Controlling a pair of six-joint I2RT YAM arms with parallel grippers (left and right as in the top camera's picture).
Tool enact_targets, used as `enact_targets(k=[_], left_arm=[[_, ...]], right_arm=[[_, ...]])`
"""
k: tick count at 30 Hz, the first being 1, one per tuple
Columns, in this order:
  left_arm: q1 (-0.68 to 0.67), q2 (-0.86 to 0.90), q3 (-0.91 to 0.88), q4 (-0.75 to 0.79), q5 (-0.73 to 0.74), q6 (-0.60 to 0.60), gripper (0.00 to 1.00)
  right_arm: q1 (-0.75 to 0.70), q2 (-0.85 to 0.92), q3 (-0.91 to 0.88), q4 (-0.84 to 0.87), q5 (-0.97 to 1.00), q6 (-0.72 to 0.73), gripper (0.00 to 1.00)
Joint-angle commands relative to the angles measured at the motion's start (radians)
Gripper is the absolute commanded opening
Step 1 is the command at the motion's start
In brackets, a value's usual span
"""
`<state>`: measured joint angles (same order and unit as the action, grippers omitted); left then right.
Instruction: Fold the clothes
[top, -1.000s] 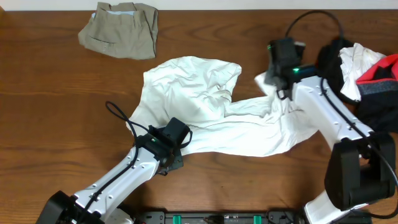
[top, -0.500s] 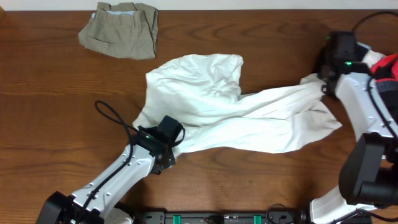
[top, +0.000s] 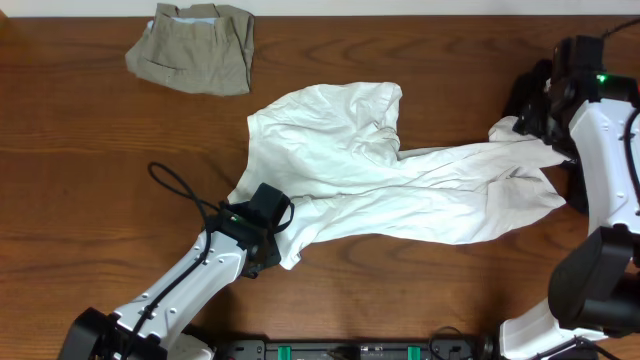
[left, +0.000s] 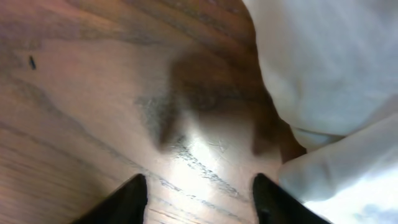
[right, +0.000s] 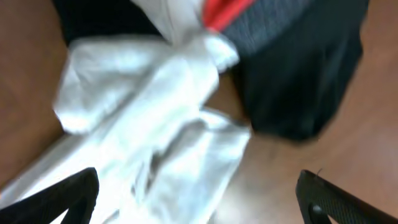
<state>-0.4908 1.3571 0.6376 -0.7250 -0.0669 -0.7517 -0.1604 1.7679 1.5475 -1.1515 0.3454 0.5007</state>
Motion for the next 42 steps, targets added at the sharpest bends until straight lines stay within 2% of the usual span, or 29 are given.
enact_targets(k=[1,6,15,24,29,31,32,33,35,36,42], left_arm=[[0.006,0.008,-0.005,0.001,0.014,0.018,0.67],[0.006,0.008,-0.005,0.006,0.014,0.018,0.71],[0.006,0.008,-0.005,0.004,0.014,0.018,0.72],[0.006,0.008,-0.005,0.005,0.014,0.018,0.72],[0.006,0.008,-0.005,0.005,0.014,0.018,0.72],[0.006,0.008,-0.005,0.004,0.014,0.018,0.72],[0.006,0.008,-0.005,0.004,0.014,0.018,0.72],[0.006,0.008,-0.005,0.004,0.014,0.018,0.72],[0.006,0.008,-0.005,0.004,0.014,0.018,0.72],[0.006,0.008,-0.005,0.004,0.014,0.018,0.72],[0.006,0.008,-0.005,0.004,0.014,0.018,0.72]], right_arm=[[0.006,-0.031,0.015,-0.112,-0.071,0.159,0.99],[0.01,-0.034,-0.066,-0.177,-0.152,0.172,0.99],[0.019,-0.034,-0.306,0.092,-0.164,0.131,0.99],[0.019,-0.034,-0.418,0.192,-0.163,0.13,0.98],[0.017,-0.034,-0.469,0.247,-0.162,0.13,0.68],[0.013,-0.034,-0.47,0.252,-0.152,0.13,0.49],[0.01,-0.034,-0.469,0.254,-0.151,0.13,0.34],[0.007,-0.034,-0.468,0.254,-0.151,0.13,0.23],[0.001,-0.034,-0.468,0.251,-0.151,0.13,0.06],[-0.001,-0.035,-0.468,0.249,-0.151,0.13,0.02],[-0.003,-0.083,-0.407,0.135,-0.137,0.132,0.01]])
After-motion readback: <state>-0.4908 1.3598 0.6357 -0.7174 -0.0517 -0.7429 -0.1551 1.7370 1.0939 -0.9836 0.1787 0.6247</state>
